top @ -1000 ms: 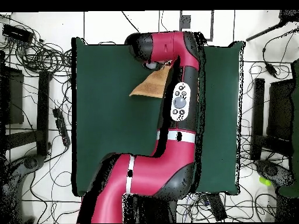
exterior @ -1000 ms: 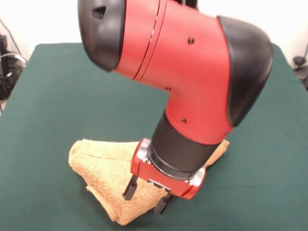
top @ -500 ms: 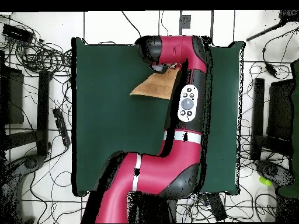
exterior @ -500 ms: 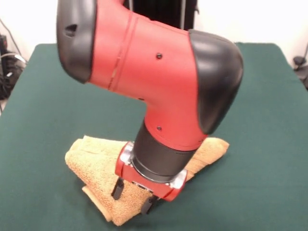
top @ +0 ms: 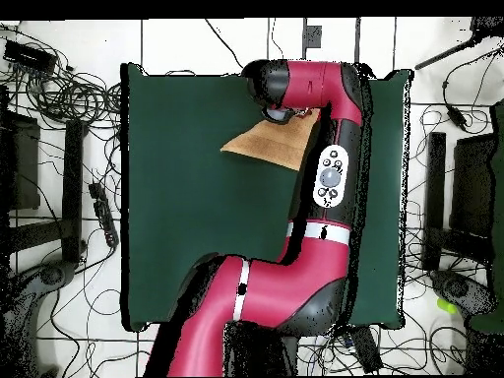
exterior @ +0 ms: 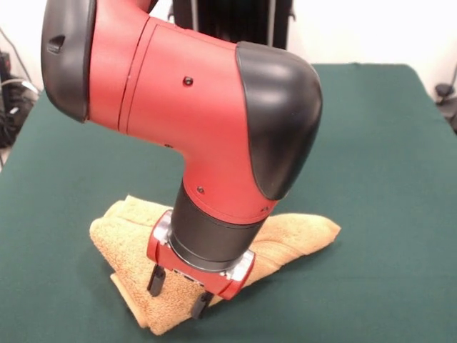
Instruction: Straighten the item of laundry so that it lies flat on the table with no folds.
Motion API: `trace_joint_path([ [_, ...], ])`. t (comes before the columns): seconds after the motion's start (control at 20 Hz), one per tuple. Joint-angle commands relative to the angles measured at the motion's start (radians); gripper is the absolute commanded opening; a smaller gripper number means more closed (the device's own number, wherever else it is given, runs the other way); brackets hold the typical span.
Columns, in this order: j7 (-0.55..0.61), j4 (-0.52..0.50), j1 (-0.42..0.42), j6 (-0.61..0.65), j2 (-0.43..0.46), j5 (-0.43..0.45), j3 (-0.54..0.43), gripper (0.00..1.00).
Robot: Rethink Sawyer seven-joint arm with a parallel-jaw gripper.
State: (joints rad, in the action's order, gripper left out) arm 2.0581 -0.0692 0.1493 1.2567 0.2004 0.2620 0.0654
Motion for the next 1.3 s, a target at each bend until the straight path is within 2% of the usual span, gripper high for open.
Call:
trace_joint_path([
  [0.05, 0.189, -0.087, 0.005, 0.145, 0.090, 0.011, -0.026, 1.00],
  [0.15, 0.129, -0.060, 0.008, 0.177, 0.102, 0.012, -0.031, 1.00],
  [0.4, 0.131, -0.022, 0.009, 0.242, 0.114, 0.008, -0.036, 1.00],
  [0.55, 0.088, -0.026, 0.007, 0.236, 0.105, 0.010, -0.026, 1.00],
  [0.8, 0.106, -0.032, 0.001, 0.180, 0.099, 0.021, -0.016, 1.00],
  [1.3, 0.050, -0.034, 0.004, 0.223, 0.098, 0.006, -0.024, 1.00],
])
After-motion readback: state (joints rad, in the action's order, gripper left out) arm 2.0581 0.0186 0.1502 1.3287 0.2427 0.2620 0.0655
